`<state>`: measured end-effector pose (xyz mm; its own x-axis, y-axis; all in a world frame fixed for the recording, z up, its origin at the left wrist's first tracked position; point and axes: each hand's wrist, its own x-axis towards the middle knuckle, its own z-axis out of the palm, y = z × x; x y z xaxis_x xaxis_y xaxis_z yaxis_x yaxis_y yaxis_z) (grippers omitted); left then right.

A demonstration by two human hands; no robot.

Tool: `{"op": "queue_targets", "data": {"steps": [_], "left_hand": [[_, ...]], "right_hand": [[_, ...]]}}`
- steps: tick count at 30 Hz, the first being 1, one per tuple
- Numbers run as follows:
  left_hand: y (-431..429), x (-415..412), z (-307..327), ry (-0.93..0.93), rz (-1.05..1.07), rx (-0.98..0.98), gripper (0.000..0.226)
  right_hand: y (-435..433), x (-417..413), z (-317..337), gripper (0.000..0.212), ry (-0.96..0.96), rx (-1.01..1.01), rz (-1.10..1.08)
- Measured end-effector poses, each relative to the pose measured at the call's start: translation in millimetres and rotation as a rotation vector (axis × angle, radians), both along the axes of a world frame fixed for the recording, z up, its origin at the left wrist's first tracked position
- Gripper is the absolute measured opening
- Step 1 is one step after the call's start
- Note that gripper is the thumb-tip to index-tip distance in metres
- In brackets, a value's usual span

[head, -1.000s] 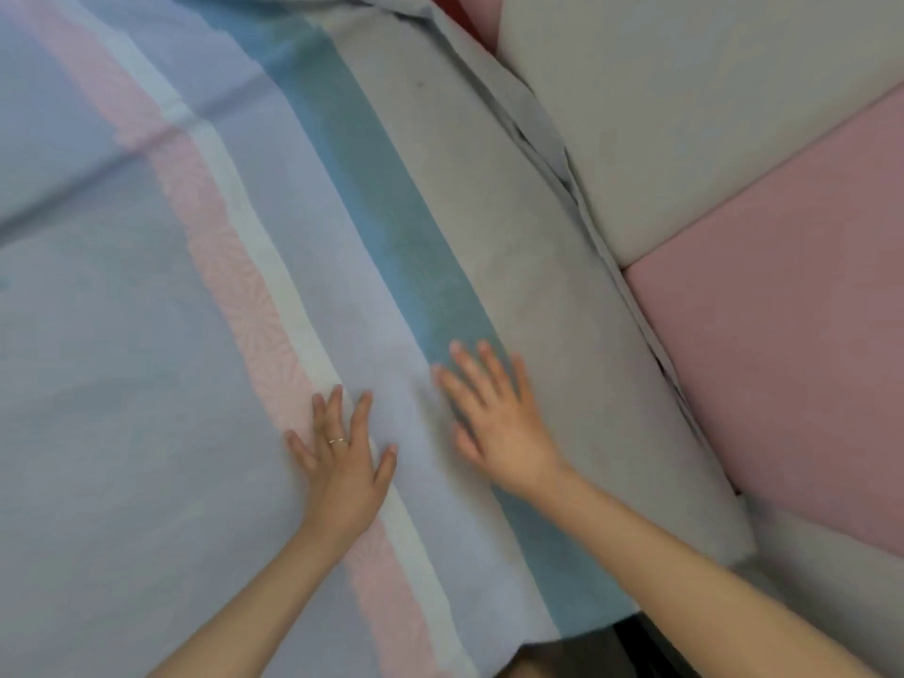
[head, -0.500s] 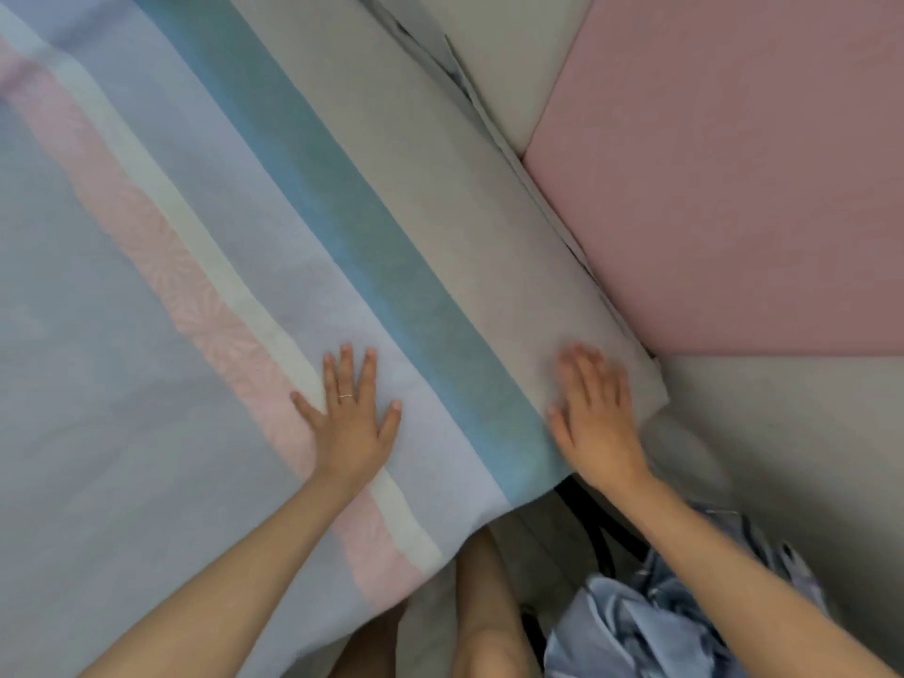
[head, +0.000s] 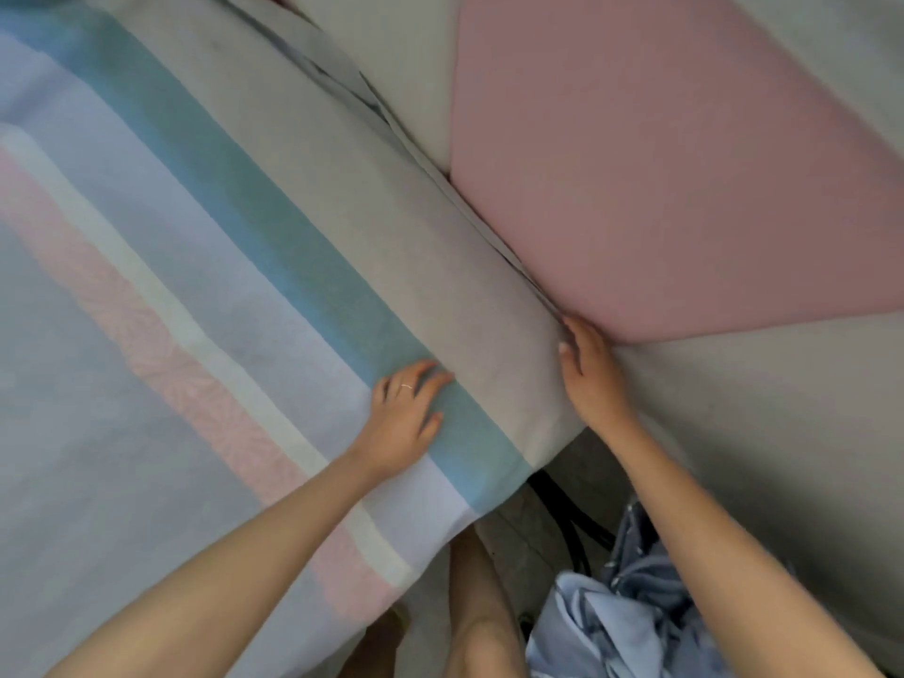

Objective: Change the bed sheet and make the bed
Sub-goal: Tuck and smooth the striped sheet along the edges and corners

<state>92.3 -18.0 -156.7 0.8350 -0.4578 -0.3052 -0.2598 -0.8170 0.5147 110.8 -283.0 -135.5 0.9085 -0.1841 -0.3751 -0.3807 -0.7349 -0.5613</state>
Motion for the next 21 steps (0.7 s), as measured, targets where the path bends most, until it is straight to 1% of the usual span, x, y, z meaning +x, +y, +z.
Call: {"op": "queue_targets", "data": {"steps": [2, 3, 6, 8, 9, 12, 14, 16, 18, 21], "left_hand": [[-9, 34, 9, 0.016, 0.107, 0.033, 0.06], [-14, 51, 14, -0.006, 0.123, 0.043, 0.061], [-27, 84, 26, -0.073, 0.109, 0.027, 0.062], [-35, 98, 30, -0.097, 0.108, 0.012, 0.061], [-35, 97, 32, -0.104, 0.127, 0.0, 0.059], [-34, 101, 32, -0.127, 0.151, -0.006, 0.048], [-30, 100, 31, -0.137, 0.151, -0.011, 0.05], [-26, 101, 31, -0.159, 0.144, -0.008, 0.052], [-24, 106, 34, -0.185, 0.13, 0.0, 0.048], [-27, 120, 39, -0.268, 0.105, -0.015, 0.041]], "right_hand": [[8, 28, 1, 0.043, 0.117, 0.092, -0.033], [12, 42, 0, 0.042, 0.155, 0.1, -0.068], [23, 69, 2, 0.041, 0.254, 0.026, -0.182], [22, 80, 3, 0.04, 0.328, 0.045, -0.172], [22, 80, 2, 0.038, 0.356, 0.087, -0.158], [16, 83, 0, 0.032, 0.391, 0.283, -0.211], [13, 84, 2, 0.03, 0.41, 0.361, -0.22], [14, 83, 0, 0.03, 0.373, 0.386, -0.225], [20, 77, -5, 0.023, 0.266, 0.389, -0.251], [25, 66, -13, 0.023, 0.135, 0.364, -0.282]]}}
